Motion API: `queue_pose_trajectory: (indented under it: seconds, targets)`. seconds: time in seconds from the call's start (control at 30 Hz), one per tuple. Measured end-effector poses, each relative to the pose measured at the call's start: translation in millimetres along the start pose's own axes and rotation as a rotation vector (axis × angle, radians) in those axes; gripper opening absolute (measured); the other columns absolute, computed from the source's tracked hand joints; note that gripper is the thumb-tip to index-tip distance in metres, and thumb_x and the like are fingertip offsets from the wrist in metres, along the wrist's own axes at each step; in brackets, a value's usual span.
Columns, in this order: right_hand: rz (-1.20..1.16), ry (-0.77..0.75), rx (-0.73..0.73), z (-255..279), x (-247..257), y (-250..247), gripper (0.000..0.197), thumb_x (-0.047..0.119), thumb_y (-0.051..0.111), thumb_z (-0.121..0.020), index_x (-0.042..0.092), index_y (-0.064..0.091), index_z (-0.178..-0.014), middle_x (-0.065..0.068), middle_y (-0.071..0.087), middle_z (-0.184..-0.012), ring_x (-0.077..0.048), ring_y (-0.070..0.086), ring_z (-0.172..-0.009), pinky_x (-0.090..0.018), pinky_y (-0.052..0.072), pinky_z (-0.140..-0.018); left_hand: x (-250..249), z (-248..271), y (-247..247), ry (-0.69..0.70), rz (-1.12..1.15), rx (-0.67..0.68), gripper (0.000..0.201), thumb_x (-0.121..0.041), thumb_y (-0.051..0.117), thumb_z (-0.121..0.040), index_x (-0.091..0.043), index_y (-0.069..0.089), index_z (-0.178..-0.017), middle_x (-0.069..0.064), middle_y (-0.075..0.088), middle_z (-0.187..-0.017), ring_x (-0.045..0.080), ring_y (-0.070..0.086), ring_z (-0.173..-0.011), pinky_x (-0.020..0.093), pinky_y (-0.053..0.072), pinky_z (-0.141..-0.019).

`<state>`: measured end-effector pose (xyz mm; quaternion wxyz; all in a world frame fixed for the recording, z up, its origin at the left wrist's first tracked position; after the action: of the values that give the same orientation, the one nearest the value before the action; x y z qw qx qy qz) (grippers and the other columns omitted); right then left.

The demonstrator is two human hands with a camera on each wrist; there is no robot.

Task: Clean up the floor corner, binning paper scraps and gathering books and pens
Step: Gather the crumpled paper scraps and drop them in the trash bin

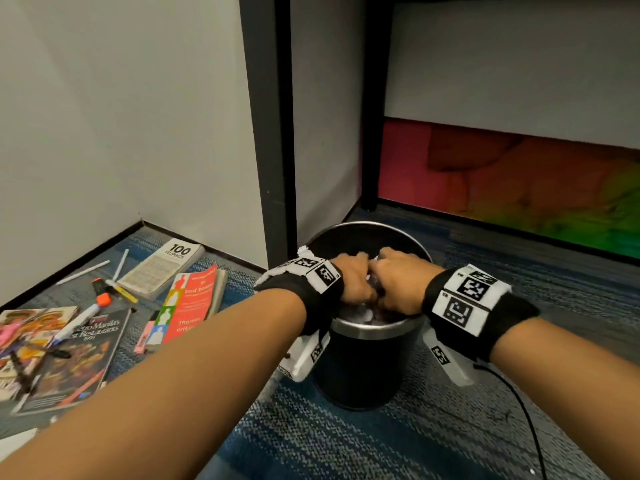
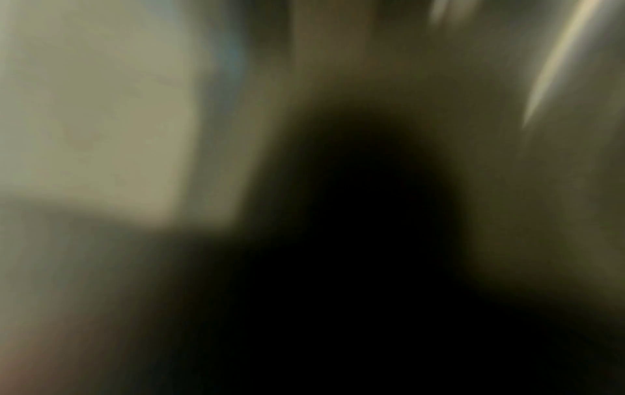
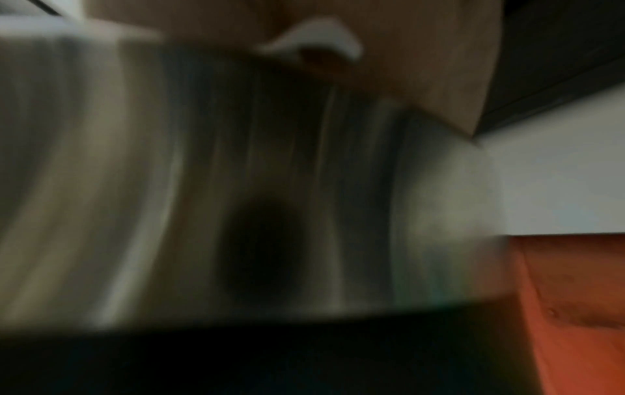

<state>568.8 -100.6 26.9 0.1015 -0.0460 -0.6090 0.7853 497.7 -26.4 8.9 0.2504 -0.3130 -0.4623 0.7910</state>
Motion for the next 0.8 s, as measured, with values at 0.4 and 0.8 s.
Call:
queue_pose_trajectory:
  seconds: [0.4, 0.8]
  targets:
    - [0.003, -0.015, -0.442, 9.0, 1.2, -43.9, 0.023, 0.025, 0.054, -0.089, 0.018, 0.06, -0.11, -0.007, 0.056, -0.105, -0.035, 0.059, -0.098, -0.035, 0.039, -0.069, 3.5, 30.9, -74.7, 0.083, 0.1, -0.328, 0.043, -0.047, 0.074, -0.075, -0.015, 0.064, -0.1, 0.004, 0.066, -0.098, 0.022, 0.061, -0.091, 0.035, 0.053, -0.083]
    - [0.088, -0.241, -0.446, -9.6, 124.7, -74.2, 0.02, 0.04, 0.051, -0.09, 0.022, 0.058, -0.091, 0.002, 0.056, -0.092, -0.028, 0.06, -0.09, -0.034, 0.044, -0.068, 131.0, 103.6, -83.7, -0.032, 0.055, -0.309, 0.021, -0.033, 0.068, -0.085, -0.015, 0.067, -0.095, 0.006, 0.071, -0.099, 0.024, 0.064, -0.093, 0.031, 0.05, -0.082]
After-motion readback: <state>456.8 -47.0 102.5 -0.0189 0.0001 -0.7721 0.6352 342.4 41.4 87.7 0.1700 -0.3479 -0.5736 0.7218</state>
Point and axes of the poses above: each hand's wrist, its own z-axis away from the middle knuckle, its own y-axis out of the palm, x = y × z, the point moved 3 cm from there along -z, towards the middle knuckle
